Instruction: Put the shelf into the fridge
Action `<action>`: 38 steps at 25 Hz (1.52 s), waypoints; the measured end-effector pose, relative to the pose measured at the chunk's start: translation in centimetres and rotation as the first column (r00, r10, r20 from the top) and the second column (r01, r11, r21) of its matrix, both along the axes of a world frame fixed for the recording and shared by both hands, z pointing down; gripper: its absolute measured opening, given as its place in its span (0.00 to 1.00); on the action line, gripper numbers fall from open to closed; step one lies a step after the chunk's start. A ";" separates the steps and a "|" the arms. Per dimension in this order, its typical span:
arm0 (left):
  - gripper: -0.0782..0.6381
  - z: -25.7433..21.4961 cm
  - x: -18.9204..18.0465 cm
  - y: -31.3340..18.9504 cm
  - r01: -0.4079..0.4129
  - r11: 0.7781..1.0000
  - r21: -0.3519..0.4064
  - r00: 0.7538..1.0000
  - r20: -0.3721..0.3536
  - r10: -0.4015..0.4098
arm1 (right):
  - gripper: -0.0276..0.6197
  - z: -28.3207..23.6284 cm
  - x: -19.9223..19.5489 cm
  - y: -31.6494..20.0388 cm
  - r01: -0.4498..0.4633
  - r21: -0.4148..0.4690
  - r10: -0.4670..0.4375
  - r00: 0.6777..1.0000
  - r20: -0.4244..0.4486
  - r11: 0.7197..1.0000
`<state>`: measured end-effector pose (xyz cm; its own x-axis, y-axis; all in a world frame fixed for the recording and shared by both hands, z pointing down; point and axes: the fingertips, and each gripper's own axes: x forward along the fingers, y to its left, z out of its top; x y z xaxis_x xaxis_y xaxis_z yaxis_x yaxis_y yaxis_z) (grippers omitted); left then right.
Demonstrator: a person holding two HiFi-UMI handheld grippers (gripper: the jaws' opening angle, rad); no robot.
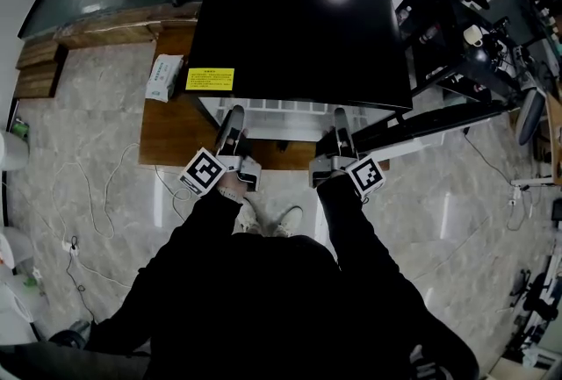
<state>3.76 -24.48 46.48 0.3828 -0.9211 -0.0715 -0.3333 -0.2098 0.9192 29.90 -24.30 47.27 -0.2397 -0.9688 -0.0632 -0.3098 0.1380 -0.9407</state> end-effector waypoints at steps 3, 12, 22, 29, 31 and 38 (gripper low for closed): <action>0.29 -0.3 1.5 4.2 -0.127 0.991 0.047 0.981 0.155 0.119 | 0.31 -0.8 -1.9 3.4 0.146 0.014 -0.140 0.969 -0.203 0.989; 0.19 -5.1 5.7 13.5 -0.449 0.874 0.184 0.667 0.720 0.190 | 0.08 -7.0 -7.5 12.4 0.521 0.111 -0.238 0.556 -0.796 0.846; 0.12 -7.5 8.1 16.0 -0.505 0.833 0.226 0.588 0.796 0.141 | 0.05 -8.4 -9.5 16.0 0.592 0.145 -0.188 0.465 -0.865 0.793; 0.12 -6.9 9.1 16.6 -0.521 0.829 0.204 0.597 0.781 0.184 | 0.05 -8.3 -9.5 16.3 0.597 0.143 -0.201 0.472 -0.858 0.790; 0.12 -7.1 9.2 16.6 -0.525 0.827 0.201 0.596 0.781 0.188 | 0.05 -8.4 -9.5 16.3 0.597 0.144 -0.203 0.475 -0.856 0.789; 0.12 -7.0 9.3 16.7 -0.523 0.825 0.216 0.602 0.779 0.178 | 0.05 -8.8 -9.6 16.2 0.605 0.169 -0.187 0.479 -0.858 0.778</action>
